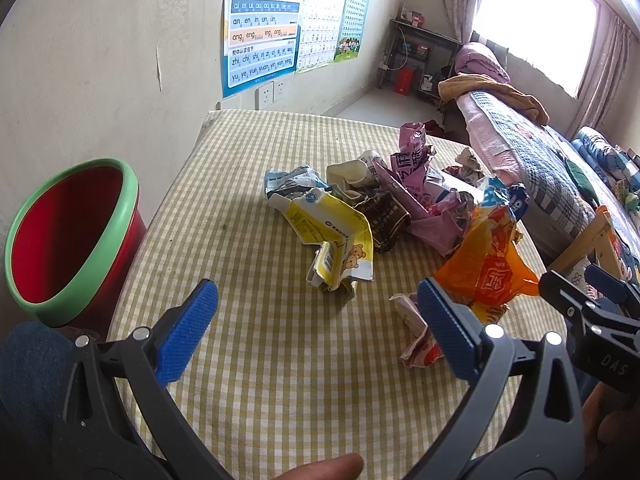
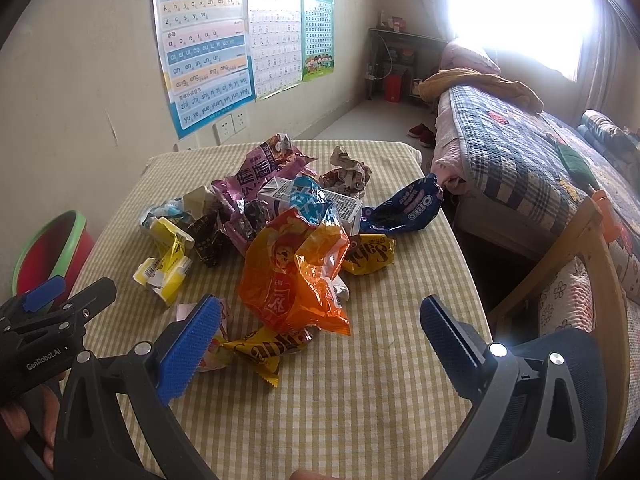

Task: Collect trash

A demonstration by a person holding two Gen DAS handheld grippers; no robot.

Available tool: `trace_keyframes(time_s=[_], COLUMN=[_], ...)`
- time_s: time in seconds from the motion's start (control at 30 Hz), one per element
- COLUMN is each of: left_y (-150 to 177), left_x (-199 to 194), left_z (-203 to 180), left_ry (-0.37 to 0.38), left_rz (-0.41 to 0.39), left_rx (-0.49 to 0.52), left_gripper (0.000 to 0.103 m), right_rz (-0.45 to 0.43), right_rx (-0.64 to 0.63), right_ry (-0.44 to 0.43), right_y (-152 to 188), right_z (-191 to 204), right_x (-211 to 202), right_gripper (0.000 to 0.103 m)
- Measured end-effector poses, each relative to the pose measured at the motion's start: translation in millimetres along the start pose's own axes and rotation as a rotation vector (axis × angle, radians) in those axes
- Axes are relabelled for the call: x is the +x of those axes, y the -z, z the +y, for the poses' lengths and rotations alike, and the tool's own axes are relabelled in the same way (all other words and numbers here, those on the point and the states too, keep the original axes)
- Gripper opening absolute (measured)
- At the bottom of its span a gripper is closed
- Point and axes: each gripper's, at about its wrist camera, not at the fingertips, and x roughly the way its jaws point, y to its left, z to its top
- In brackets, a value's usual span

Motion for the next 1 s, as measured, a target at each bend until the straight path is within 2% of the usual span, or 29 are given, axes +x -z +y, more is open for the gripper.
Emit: trace_keyframes(time_s=[1.0], left_y=[-1.0], left_x=[4.8], left_z=[-1.0], left_ry=[0.003], left_rz=[0.019], left_rx=[0.004], left_gripper=[0.098], right_rz=[0.001], right_rx=[0.004], right_ry=[-0.025], right_y=[-1.1], right_z=[-0.4], right_x=[2.6], right_gripper=[0.096])
